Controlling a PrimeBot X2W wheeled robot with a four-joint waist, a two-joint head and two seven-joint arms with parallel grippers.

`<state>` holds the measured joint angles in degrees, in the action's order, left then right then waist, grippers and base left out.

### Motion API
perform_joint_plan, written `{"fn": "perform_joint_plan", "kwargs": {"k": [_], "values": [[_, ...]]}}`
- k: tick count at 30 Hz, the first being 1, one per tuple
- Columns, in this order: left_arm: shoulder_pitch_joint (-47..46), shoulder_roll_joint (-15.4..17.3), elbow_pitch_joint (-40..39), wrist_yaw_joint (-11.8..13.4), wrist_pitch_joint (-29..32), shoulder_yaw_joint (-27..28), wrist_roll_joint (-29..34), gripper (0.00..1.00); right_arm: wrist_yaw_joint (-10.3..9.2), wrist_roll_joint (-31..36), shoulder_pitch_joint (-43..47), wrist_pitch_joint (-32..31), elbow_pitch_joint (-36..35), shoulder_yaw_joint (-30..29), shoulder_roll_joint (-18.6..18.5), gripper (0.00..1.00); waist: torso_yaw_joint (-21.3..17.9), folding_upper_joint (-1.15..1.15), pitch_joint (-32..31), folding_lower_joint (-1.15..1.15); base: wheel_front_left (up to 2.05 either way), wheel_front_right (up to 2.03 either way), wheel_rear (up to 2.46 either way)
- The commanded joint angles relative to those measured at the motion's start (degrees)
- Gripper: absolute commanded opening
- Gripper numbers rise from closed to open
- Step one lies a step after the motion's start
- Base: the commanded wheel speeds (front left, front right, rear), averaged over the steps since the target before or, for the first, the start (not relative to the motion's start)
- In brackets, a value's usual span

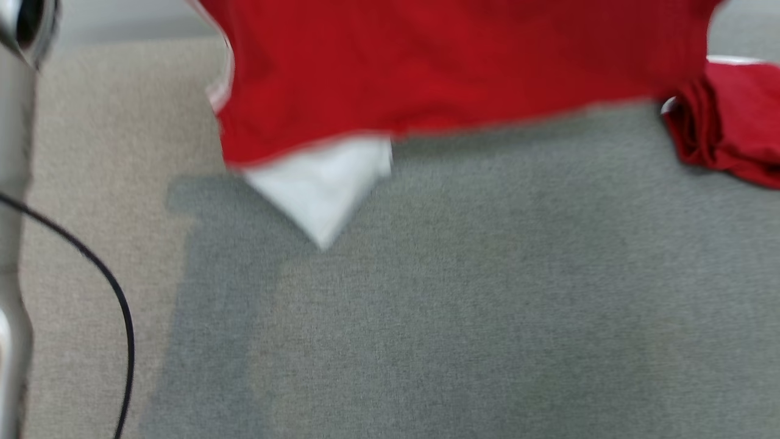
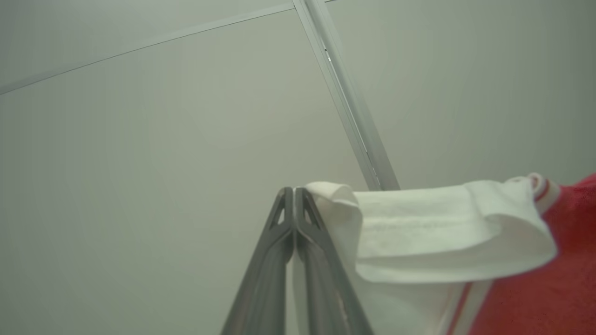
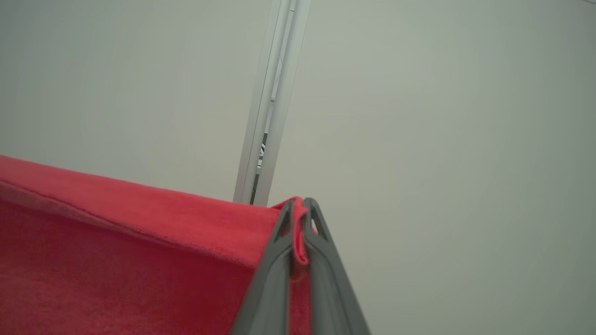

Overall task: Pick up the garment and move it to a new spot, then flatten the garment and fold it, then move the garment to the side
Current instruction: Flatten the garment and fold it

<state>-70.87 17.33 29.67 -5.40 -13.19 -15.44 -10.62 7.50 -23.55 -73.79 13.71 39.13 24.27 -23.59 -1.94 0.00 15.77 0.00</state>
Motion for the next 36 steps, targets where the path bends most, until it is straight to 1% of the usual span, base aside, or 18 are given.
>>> {"fn": "perform_joint_plan", "kwargs": {"k": [1, 4, 6, 8, 11, 13, 17, 20, 23, 27, 30, 33, 36], "values": [[-3.81, 0.00, 2.36, 0.82, -0.80, 0.42, 0.93, 0.00, -0.01, 0.35, -3.11, 0.83, 1.82, 0.00, 0.40, 0.00, 1.18, 0.00, 5.85, 0.00, 0.00, 0.00, 0.00], [-11.81, -0.99, 6.91, 2.94, -1.87, 0.87, 2.75, 0.00, -0.01, 1.94, -10.20, 1.54, 5.00, -0.31, 1.01, 0.00, 1.48, 0.00, 9.58, 0.00, 0.00, 0.00, 0.00], [-16.83, -1.15, 3.44, 4.41, -1.98, 1.45, 4.56, 0.00, -0.01, 4.16, -14.75, 1.61, 2.61, -2.84, 0.98, 0.00, 1.71, 0.00, 12.56, 0.00, 0.00, 0.00, 0.00], [-18.48, -1.29, -1.20, 5.14, -1.93, 1.83, 6.05, 0.00, -0.01, 6.29, -15.89, 1.54, 0.49, -5.20, 1.51, 0.00, 2.06, 0.00, 15.44, 0.00, 0.00, 0.00, 0.00], [-17.57, -2.30, -7.21, 5.07, -1.85, 2.45, 6.70, 0.00, 0.00, 8.75, -16.60, 1.53, -0.54, -6.07, 1.45, 0.00, 3.27, 0.00, 19.71, 0.00, 0.00, 0.00, 0.00], [-15.27, -2.89, -9.32, 4.16, -1.87, 2.57, 6.50, 0.00, -0.01, 8.96, -16.11, 1.55, 0.02, -6.01, 1.31, 0.00, 3.98, 0.00, 21.86, 0.00, 0.00, 0.00, 0.00], [-9.35, -3.91, -11.52, 3.11, -1.93, 2.52, 7.01, 0.00, -0.01, 8.47, -13.08, 1.57, 1.52, -5.90, 1.87, 0.00, 4.79, 0.00, 24.83, 0.00, 0.00, 0.00, 0.00], [-3.85, -4.93, -13.09, 2.37, -1.93, 2.99, 6.40, 0.00, -0.01, 7.99, -9.60, 1.58, 1.93, -4.99, 2.06, 0.00, 4.93, 0.00, 25.33, 0.00, 0.00, 0.00, 0.00], [1.72, -5.61, -15.84, 1.13, -1.93, 3.87, 5.70, 0.00, -0.01, 6.84, -5.08, 1.59, 1.62, -3.64, 1.63, 0.00, 4.86, 0.00, 24.59, 0.00, 0.00, 0.00, 0.00], [11.76, -5.41, -19.42, -0.72, -1.93, 3.96, 4.76, 0.00, -0.01, 3.02, 2.66, 1.59, 0.29, -2.03, -0.29, 0.00, 4.45, 0.00, 21.89, 0.00, 0.00, 0.00, 0.00], [20.65, -3.48, -21.67, -1.92, -1.93, 2.04, 1.35, 0.00, -0.01, -1.68, 10.38, 1.59, 0.15, -0.87, -1.17, 0.00, 3.56, 0.00, 18.92, 0.00, 0.00, 0.00, 0.00], [29.05, 0.22, -24.14, -2.07, -1.94, -1.11, -2.10, 0.00, -0.01, -6.28, 17.02, 1.60, 0.06, 0.41, -2.28, 0.00, 2.68, 0.00, 15.62, 0.00, 0.00, 0.00, 0.00], [37.39, 3.10, -26.60, -2.11, -1.94, -3.00, -4.66, 0.00, -0.01, -9.16, 23.89, 1.60, -1.17, 0.95, -3.47, 0.00, 2.24, 0.00, 12.43, 0.00, 0.00, 0.00, 0.00]]}}
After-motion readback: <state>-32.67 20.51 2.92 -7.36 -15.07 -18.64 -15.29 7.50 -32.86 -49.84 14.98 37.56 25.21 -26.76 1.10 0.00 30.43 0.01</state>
